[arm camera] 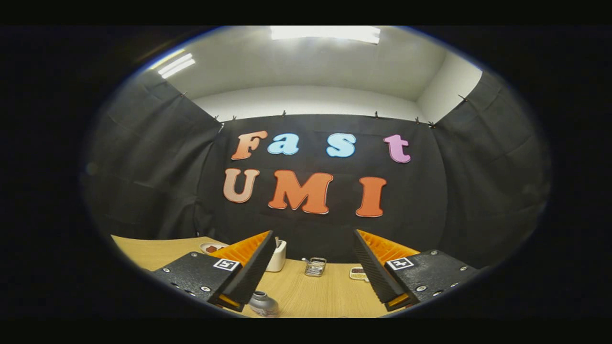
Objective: Take the bottle from table, then pour the juice into the cup, finally place the bottle on the coaster
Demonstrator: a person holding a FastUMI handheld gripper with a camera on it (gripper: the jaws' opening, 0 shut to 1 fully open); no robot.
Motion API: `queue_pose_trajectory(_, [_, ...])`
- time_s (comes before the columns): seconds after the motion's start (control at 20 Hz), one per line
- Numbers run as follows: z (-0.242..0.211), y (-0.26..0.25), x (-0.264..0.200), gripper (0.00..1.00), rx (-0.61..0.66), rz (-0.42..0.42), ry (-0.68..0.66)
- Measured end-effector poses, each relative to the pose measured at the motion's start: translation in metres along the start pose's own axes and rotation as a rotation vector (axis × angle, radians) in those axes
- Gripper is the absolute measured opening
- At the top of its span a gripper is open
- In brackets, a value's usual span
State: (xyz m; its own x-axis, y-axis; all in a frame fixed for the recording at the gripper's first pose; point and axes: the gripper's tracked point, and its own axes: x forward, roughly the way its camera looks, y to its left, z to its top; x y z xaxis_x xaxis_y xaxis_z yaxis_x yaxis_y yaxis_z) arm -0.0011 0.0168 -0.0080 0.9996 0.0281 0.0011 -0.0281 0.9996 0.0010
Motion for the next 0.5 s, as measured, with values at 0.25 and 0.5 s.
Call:
queue_pose_trajectory(0.25, [-0.028, 0.014, -0.004, 0.96, 0.025, 0.041, 0.034])
queue_pose_trajectory(0.5, [-0.058, 0.025, -0.012, 0.96, 0.073, 0.072, 0.069])
